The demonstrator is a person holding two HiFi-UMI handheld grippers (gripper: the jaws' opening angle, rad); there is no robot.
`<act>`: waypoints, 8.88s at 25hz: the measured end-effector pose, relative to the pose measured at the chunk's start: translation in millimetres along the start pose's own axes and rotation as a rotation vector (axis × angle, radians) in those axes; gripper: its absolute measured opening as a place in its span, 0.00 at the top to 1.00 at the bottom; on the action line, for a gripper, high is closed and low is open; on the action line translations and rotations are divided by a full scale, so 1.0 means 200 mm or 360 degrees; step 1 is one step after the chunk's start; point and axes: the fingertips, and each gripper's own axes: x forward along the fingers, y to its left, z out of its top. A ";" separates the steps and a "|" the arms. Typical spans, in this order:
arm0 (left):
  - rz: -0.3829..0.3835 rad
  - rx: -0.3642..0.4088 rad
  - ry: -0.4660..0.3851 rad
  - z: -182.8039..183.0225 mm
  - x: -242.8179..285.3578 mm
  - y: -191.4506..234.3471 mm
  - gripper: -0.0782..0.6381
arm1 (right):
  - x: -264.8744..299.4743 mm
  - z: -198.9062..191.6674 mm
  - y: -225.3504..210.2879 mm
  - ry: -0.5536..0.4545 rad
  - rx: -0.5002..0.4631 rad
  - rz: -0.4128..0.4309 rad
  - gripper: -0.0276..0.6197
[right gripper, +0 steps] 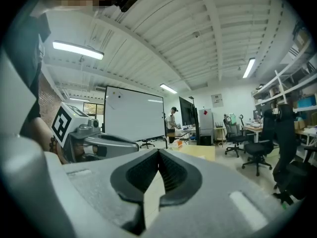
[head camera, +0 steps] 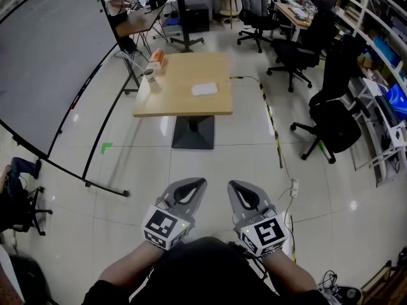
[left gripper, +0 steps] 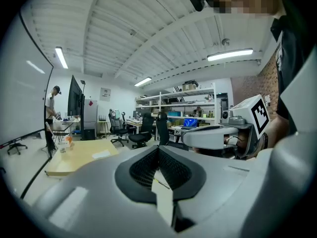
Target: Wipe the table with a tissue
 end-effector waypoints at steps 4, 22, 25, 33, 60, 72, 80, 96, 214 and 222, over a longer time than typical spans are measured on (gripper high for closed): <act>0.0006 -0.0004 0.0032 0.02 0.09 0.03 0.87 | 0.05 0.01 -0.11 -0.0002 0.0029 -0.0004 0.97; -0.0052 -0.0074 0.0014 0.03 0.39 0.64 0.87 | 0.68 0.04 -0.46 0.0089 -0.0045 -0.0112 0.97; -0.0069 -0.0090 0.0015 0.06 0.43 0.85 0.87 | 0.89 0.06 -0.48 0.0118 -0.0041 -0.0132 0.97; -0.0122 -0.0106 0.0021 0.11 0.47 1.40 0.87 | 1.43 0.09 -0.46 0.0188 -0.0045 -0.0179 0.97; -0.0088 -0.0098 0.0140 0.05 0.92 2.14 0.87 | 2.24 -0.04 -0.82 0.0319 0.0051 -0.0131 0.94; -0.0026 -0.0211 0.0335 -0.13 1.45 2.35 0.87 | 2.60 -0.42 -1.31 0.0656 0.0113 0.0016 0.76; 0.0054 -0.0277 0.0428 -0.28 1.69 2.51 0.87 | 2.88 -0.77 -1.52 0.0937 0.0102 0.0052 0.65; 0.0179 -0.0410 0.0532 -0.45 1.86 2.73 0.87 | 3.14 -1.22 -1.67 0.1339 -0.0051 0.0089 0.62; 0.0654 -0.0669 0.0520 -0.37 2.58 2.91 0.87 | 3.89 -1.21 -2.54 0.1016 -0.1120 0.0869 0.95; 0.0667 -0.0669 0.0526 -0.35 2.58 2.92 0.87 | 3.97 -1.18 -2.63 0.1002 -0.1095 0.0780 0.95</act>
